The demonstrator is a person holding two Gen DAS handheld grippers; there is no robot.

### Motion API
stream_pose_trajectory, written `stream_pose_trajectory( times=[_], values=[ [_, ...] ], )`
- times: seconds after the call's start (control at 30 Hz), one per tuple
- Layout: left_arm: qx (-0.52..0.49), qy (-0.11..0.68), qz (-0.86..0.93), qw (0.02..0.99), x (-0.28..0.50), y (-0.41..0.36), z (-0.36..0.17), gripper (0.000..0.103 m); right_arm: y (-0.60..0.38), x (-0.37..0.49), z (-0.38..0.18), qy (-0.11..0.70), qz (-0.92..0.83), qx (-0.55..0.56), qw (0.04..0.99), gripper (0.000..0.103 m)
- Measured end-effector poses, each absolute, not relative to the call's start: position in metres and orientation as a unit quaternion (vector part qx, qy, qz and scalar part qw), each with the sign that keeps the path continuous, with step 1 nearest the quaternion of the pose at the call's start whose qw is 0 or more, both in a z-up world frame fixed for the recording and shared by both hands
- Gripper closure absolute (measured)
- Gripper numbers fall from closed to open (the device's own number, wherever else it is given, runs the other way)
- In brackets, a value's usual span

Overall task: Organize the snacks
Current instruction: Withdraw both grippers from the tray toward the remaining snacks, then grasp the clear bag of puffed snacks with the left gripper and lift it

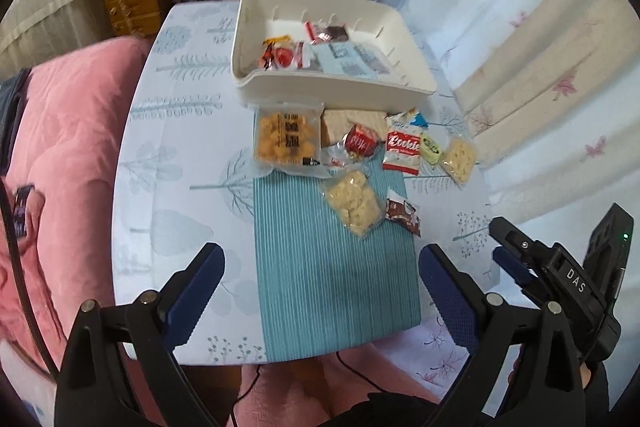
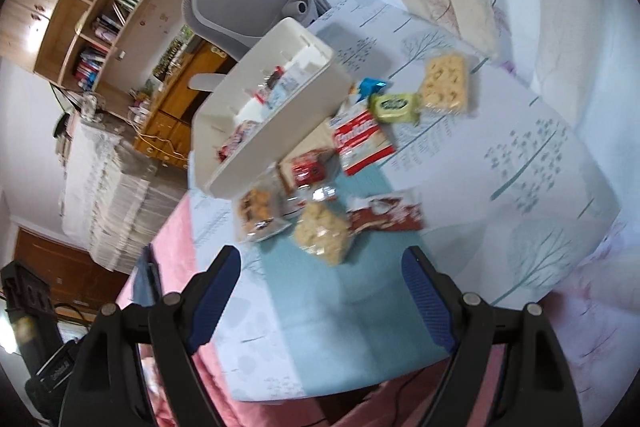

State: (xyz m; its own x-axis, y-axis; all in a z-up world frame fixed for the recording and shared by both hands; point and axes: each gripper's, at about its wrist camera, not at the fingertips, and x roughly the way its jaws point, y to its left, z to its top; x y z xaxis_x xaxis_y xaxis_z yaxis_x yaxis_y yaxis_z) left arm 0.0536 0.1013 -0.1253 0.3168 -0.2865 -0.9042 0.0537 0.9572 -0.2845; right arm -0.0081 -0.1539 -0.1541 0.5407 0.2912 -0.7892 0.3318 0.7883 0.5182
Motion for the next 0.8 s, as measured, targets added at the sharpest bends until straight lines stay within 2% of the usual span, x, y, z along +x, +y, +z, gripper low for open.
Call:
stream_pose_trajectory(
  times=[0.8],
  values=[
    [-0.204,0.623,0.081,0.751,0.111,0.019,-0.205,0.007,-0.283,0.112,-0.201,0.571,0.028,0.278,0.772,0.020]
  ],
)
